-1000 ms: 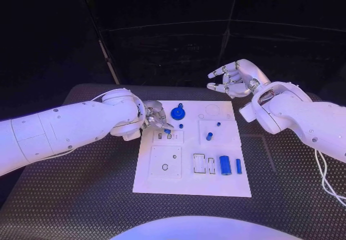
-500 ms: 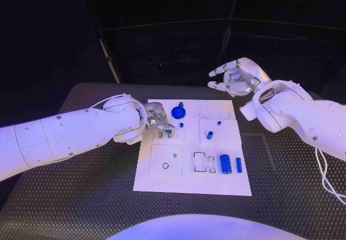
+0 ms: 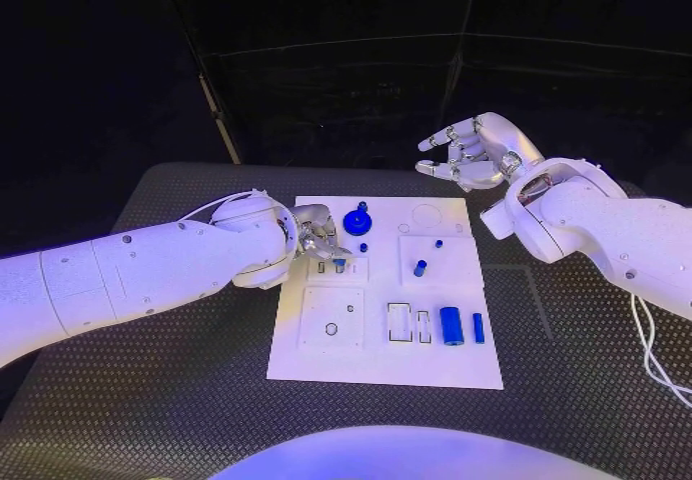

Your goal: Assemble the parts on the task board

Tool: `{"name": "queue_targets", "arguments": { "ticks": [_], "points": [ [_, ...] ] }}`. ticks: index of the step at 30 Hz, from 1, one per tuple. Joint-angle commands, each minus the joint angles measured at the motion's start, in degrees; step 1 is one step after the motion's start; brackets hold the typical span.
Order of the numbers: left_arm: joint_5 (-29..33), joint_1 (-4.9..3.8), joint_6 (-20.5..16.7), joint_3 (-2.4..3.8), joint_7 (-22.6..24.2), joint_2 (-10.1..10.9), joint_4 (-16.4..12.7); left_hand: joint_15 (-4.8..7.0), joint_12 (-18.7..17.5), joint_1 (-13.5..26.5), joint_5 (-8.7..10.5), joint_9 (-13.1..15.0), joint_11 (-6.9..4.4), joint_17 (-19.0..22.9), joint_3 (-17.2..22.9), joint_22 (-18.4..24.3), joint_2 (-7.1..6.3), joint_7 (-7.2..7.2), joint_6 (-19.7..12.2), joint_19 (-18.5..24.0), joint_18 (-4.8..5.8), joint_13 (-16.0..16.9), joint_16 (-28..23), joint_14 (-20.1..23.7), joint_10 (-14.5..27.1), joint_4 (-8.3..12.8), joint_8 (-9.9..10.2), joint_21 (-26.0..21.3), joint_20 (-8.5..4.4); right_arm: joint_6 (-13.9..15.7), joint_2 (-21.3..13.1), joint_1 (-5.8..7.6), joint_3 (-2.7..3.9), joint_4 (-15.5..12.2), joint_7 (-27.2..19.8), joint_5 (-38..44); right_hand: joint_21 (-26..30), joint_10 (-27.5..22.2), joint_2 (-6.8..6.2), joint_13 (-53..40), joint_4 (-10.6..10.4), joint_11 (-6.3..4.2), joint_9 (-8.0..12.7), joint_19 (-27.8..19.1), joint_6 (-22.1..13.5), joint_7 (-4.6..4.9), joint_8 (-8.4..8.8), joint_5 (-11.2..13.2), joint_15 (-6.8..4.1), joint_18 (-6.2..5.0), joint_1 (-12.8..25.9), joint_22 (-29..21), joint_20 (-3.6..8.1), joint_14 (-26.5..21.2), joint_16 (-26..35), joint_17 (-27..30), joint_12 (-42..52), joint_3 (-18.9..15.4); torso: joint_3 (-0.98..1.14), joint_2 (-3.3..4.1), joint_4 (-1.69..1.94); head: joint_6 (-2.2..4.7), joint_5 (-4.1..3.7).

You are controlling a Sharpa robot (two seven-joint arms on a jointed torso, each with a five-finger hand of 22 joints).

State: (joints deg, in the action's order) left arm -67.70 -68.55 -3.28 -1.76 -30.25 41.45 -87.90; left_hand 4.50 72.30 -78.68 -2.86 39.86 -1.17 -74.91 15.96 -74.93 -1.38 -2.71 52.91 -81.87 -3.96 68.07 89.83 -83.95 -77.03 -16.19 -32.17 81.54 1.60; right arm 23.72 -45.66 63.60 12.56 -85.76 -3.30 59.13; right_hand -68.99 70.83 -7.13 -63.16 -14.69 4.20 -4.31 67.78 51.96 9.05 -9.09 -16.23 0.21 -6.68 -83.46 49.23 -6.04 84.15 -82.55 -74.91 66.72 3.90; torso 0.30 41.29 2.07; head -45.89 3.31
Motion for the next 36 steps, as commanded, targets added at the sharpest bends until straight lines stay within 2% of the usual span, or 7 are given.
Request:
{"name": "queue_targets", "arguments": {
  "ticks": [1,19,36],
  "points": [
    [-1.5,0.07,0.3,0.02,-0.2,-0.2,0.3,0.35,-0.1,0.0,-0.13,0.2,-0.58,-15.1,7.2,-1.7,-0.47,0.49,0.0,-0.5,0.87,-0.1,0.2,-6.0,-1.0,6.9,-0.4,0.2,0.04,-0.3,0.1,0.11,0.05,-0.1,-0.6,0.1,0.2,-0.2,0.38,-0.1,0.1,-0.07,0.1,-0.3,0.4,0.07,-0.18,-0.4,-0.42,-1.02,0.3,-0.1,-0.02,2.6,0.4,-1.8,-0.1,-0.1,-0.02,0.0,-0.03,-0.1,-0.05],
    [-3.5,0.69,2.3,-0.01,-0.4,-0.9,1.6,0.34,-0.1,0.2,-0.13,0.4,-0.57,-15.1,8.0,-1.7,-0.82,0.48,0.0,-0.5,0.88,-0.1,0.2,-6.0,-1.0,7.1,-0.4,0.2,0.04,-0.6,0.3,0.1,0.05,0.1,-0.7,0.1,0.2,-0.2,0.38,-0.1,0.1,-0.07,0.1,-0.3,0.4,0.07,-0.18,-0.4,-0.42,-1.02,0.3,-0.1,-0.02,2.6,0.4,-1.8,-0.1,-0.1,0.01,0.0,0.0,-0.47,-0.06],
    [-3.6,0.86,4.9,-0.02,-0.6,-0.8,1.3,0.33,-0.2,0.5,-0.11,0.6,-0.56,-15.1,8.7,-1.6,-1.12,0.47,0.0,-0.5,0.85,-0.3,0.2,-6.0,-0.9,7.2,-0.5,0.1,0.05,-0.9,0.3,0.09,0.05,0.3,-0.8,0.1,0.3,-0.1,0.45,-0.1,0.2,-0.1,0.1,-0.2,0.4,0.04,-0.27,-0.3,-0.45,-1.02,0.5,-0.1,0.01,2.6,0.4,-1.8,0.0,-0.2,0.02,-0.03,0.03,-0.77,-0.07]
  ]
}}
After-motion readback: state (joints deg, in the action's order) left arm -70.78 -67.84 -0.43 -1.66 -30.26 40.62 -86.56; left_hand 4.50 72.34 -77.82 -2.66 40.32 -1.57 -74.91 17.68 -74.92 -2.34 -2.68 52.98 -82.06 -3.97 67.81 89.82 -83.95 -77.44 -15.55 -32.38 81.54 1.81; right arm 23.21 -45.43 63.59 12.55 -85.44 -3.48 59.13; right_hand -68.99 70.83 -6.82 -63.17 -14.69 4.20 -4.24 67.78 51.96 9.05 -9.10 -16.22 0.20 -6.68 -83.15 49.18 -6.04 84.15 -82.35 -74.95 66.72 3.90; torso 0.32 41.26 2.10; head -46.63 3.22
